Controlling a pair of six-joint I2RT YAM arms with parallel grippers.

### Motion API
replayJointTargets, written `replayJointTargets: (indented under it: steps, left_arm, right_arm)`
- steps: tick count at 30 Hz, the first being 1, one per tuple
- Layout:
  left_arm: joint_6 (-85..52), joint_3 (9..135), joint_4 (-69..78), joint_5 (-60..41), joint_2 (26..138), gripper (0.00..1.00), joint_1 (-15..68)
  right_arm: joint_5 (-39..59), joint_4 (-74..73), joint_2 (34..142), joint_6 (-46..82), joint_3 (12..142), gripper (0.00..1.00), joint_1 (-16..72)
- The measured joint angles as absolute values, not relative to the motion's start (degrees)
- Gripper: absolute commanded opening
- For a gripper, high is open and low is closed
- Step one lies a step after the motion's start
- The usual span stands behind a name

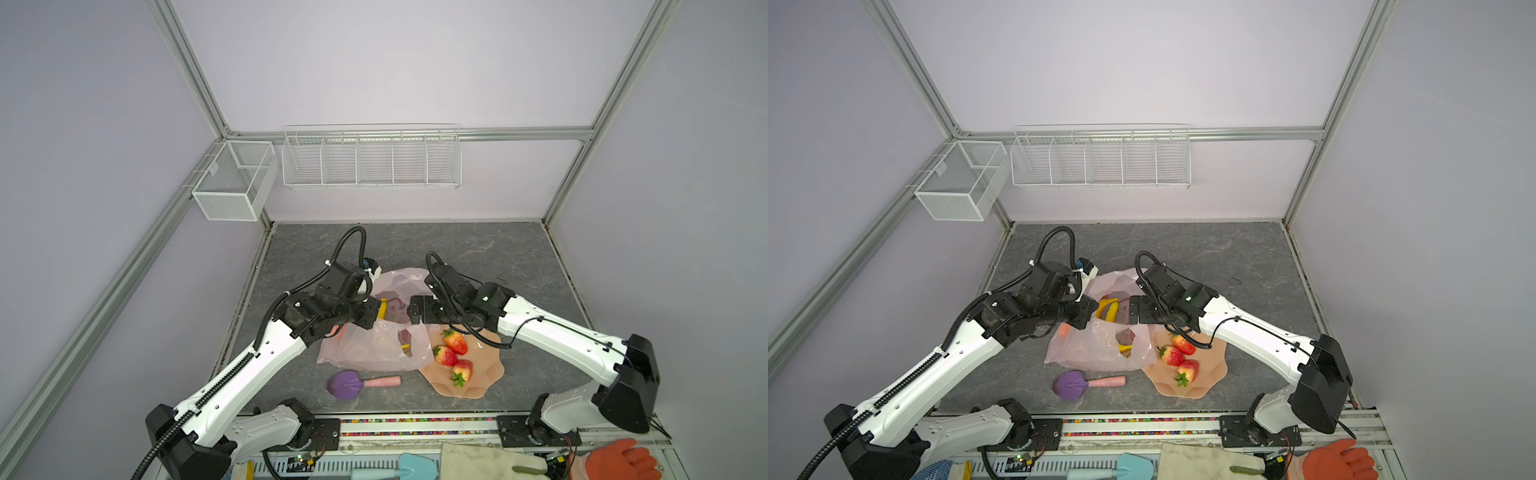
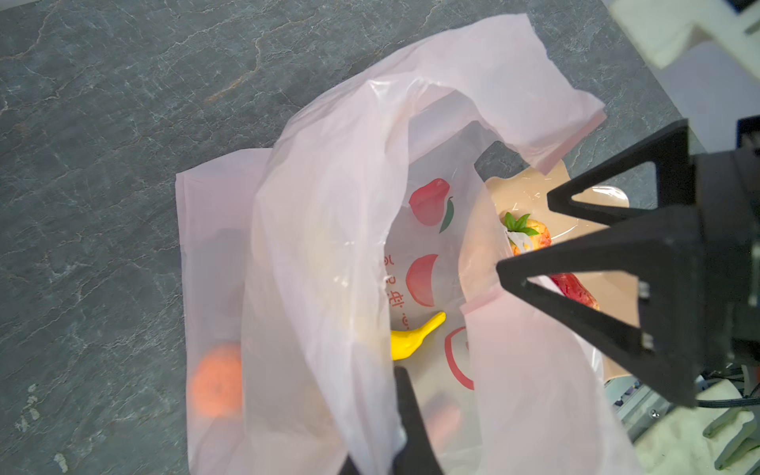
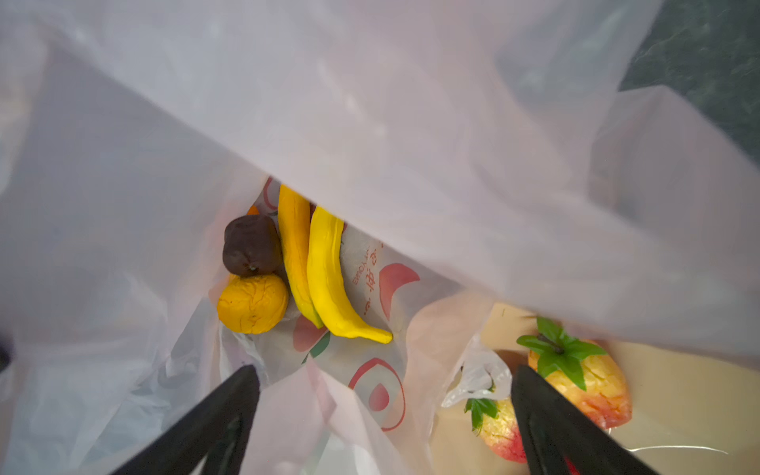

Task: Place the fruits into the plastic bag
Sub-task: 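Withdraw the right gripper from the bag back over the bowl, then lower the right gripper and grasp a strawberry in the bowl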

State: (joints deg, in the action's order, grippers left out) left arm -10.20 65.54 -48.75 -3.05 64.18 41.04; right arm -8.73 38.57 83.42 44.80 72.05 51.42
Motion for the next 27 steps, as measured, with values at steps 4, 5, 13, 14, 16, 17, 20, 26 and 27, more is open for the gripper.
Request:
replayJointTargets:
  steps: [4, 5, 13, 14, 16, 17, 20, 26, 27]
  left_arm:
    - [-10.20, 65.36, -48.73, -3.05, 64.18, 0.00, 41.04]
    - [-10.20, 65.34, -48.73, -3.03, 64.18, 0.00, 41.04]
    - [-10.20, 65.34, -48.71, -3.05, 64.18, 0.00, 41.04]
    - [-10.20, 65.34, -48.71, -3.05, 64.18, 0.00, 41.04]
    - [-10.20, 65.34, -48.71, -3.05, 64.18, 0.00, 41.04]
    - [-10.20, 65.34, -48.69, -3.05, 64.18, 0.00, 41.04]
    - [-10.20, 65.34, -48.69, -3.05, 64.18, 0.00, 41.04]
    - [-10.20, 65.34, -48.66, -3.07, 64.51, 0.00, 41.04]
    - [-10.20, 65.34, -48.66, -3.07, 64.58, 0.00, 41.04]
  right_arm:
    - [-9.65, 38.85, 82.48, 44.80, 72.31, 0.98, 50.19]
    - [-9.65, 39.05, 82.11, 44.80, 72.31, 0.98, 49.95]
    - [-9.63, 42.94, 75.99, 45.36, 70.24, 0.99, 49.39]
    - [-9.65, 43.66, 74.78, 45.47, 69.43, 0.99, 49.28]
    - [-9.67, 45.28, 72.79, 45.50, 67.90, 1.00, 49.10]
    - [-9.72, 46.22, 71.77, 45.50, 67.05, 1.00, 49.10]
    - [-9.72, 48.62, 69.56, 45.45, 64.84, 0.99, 49.10]
    - [-9.19, 51.31, 68.49, 44.25, 60.73, 0.97, 49.10]
    - [-8.95, 51.48, 68.62, 43.99, 60.14, 0.97, 49.10]
